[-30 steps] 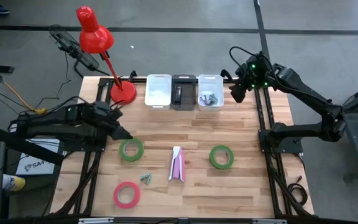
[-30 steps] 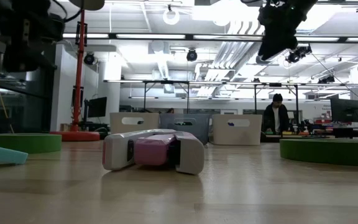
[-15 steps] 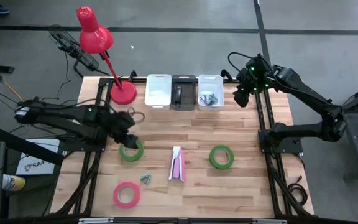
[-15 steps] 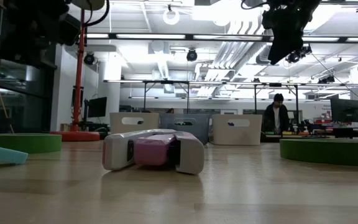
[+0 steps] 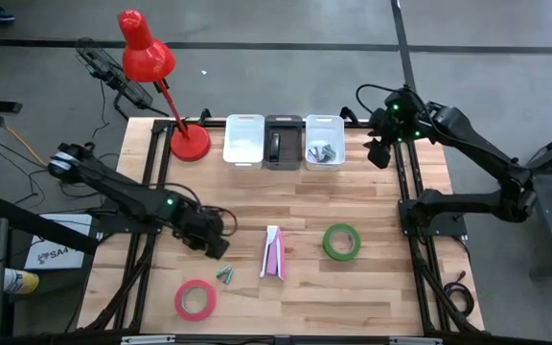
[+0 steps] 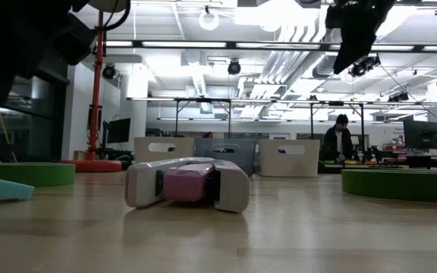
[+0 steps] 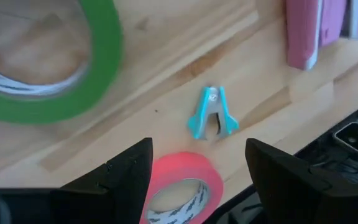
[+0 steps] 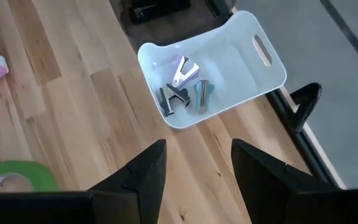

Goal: Pick and place Stapler, Stapler remover, tape
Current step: Put the light blue staple into the right white bin

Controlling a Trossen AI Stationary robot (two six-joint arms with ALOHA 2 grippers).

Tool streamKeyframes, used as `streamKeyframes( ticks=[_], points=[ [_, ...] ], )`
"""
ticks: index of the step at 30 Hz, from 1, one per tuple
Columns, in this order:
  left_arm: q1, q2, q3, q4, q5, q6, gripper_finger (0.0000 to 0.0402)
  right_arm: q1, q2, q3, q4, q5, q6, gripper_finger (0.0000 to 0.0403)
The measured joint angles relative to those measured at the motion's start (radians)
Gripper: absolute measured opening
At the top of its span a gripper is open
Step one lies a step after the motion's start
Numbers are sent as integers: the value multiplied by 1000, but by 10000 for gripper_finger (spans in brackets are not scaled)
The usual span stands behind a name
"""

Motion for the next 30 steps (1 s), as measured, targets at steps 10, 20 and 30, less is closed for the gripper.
streamKeyframes(
  ticks=[10,20,30],
  points=[
    [-11,175,27,181,77,-54,250,0,-36,0,-1,-1,-23,172],
    [-11,271,27,203,153,-83,250,0,-39,0,-12,-4,-42,172],
    [-10,352,52,210,171,-79,250,0,-39,0,-16,-4,-53,172]
  ],
)
